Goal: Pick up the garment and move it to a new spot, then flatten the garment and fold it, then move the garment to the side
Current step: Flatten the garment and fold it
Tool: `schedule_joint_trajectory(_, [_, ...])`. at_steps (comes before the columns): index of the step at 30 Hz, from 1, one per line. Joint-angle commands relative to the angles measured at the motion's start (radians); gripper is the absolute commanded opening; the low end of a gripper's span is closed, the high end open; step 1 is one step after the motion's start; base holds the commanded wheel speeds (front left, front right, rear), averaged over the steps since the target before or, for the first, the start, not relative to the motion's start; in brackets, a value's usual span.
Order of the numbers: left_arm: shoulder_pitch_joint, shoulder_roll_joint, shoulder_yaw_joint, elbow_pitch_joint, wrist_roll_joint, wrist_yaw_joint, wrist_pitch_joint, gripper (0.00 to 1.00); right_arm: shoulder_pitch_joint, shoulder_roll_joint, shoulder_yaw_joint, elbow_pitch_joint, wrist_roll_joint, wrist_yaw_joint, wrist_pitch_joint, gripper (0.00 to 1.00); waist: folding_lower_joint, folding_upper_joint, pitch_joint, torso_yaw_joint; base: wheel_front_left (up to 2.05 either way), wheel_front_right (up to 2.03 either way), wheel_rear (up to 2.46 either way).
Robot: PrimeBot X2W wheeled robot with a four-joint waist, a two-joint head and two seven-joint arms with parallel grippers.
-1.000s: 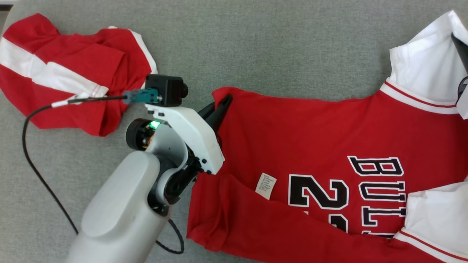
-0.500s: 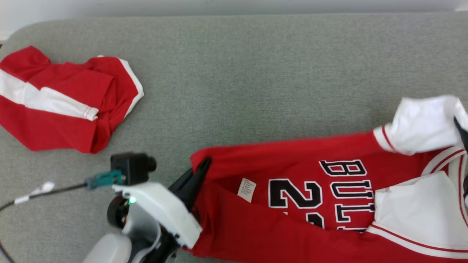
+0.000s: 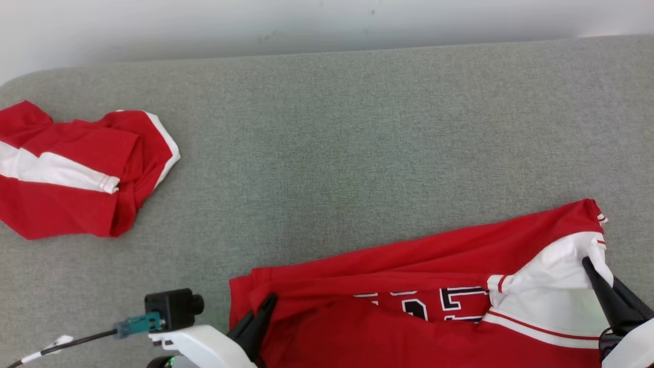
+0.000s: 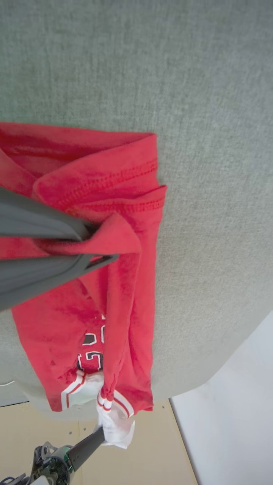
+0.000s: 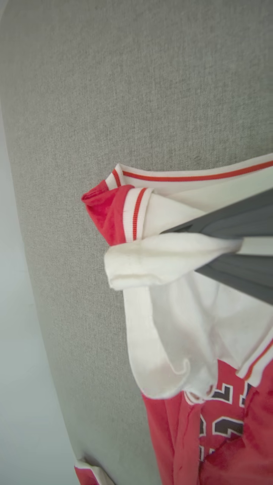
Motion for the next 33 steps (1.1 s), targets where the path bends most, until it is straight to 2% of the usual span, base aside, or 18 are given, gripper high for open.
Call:
schedule_joint_trajectory(1, [0.006, -0.006, 0.001, 0.015, 0.009, -0.001, -0.015, 0.21, -0.005, -0.001, 0.008, 0.018, -0.011, -0.002, -0.016, 0.31, 0.0001, 0.0, -0.003, -0.001, 0.0, 0.0, 0.0])
schedule_joint_trajectory(2, [0.001, -0.008, -0.004, 0.025, 0.017, -0.003, -0.021, 0.45, -0.012, -0.003, 0.009, 0.038, -0.019, -0.002, -0.028, 0.96, 0.0001, 0.0, -0.005, -0.002, 0.0, 0.0, 0.0])
schedule_joint_trajectory(3, [-0.003, -0.011, -0.012, 0.037, 0.026, -0.006, -0.028, 0.91, -0.018, -0.008, 0.01, 0.062, -0.034, -0.002, -0.038, 1.0, 0.0001, 0.0, -0.006, -0.002, 0.0, 0.0, 0.0])
schedule_joint_trajectory(4, [-0.007, -0.016, -0.016, 0.048, 0.034, -0.01, -0.04, 1.0, -0.024, -0.01, 0.013, 0.083, -0.039, -0.002, -0.047, 1.0, 0.0001, 0.0, -0.008, -0.001, 0.0, 0.0, 0.0])
schedule_joint_trajectory(9, [-0.001, -0.033, -0.04, 0.108, 0.075, -0.031, -0.113, 1.0, -0.026, -0.027, 0.036, 0.15, -0.057, -0.002, -0.09, 1.0, 0.0001, 0.0, -0.019, 0.01, 0.0, 0.0, 0.0])
schedule_joint_trajectory(13, [0.036, -0.039, -0.037, 0.136, 0.118, -0.028, -0.203, 1.0, 0.002, -0.054, 0.041, 0.163, -0.025, -0.002, -0.09, 1.0, 0.0001, 0.0, -0.032, 0.019, 0.0, 0.0, 0.0])
schedule_joint_trajectory(20, [0.097, -0.044, -0.017, 0.169, 0.239, -0.013, -0.46, 1.0, 0.031, -0.074, -0.078, 0.114, 0.0, -0.002, -0.063, 1.0, 0.0001, 0.0, -0.069, 0.032, 0.0, 0.0, 0.0])
schedule_joint_trajectory(23, [0.095, -0.069, -0.01, 0.18, 0.274, -0.016, -0.511, 1.0, 0.024, -0.051, -0.115, 0.088, -0.02, -0.002, -0.029, 1.0, 0.0001, 0.0, -0.078, 0.041, 0.0, 0.0, 0.0])
schedule_joint_trajectory(27, [0.084, -0.114, 0.014, 0.192, 0.322, -0.024, -0.53, 1.0, 0.003, -0.012, -0.113, 0.077, -0.08, -0.002, 0.035, 1.0, 0.0001, 0.0, -0.081, 0.052, 0.0, 0.0, 0.0])
schedule_joint_trajectory(33, [0.109, -0.188, 0.079, 0.204, 0.409, -0.072, -0.53, 1.0, -0.063, 0.085, -0.128, 0.148, -0.185, -0.002, 0.094, 1.0, 0.0001, 0.0, -0.073, 0.059, 0.0, 0.0, 0.0])
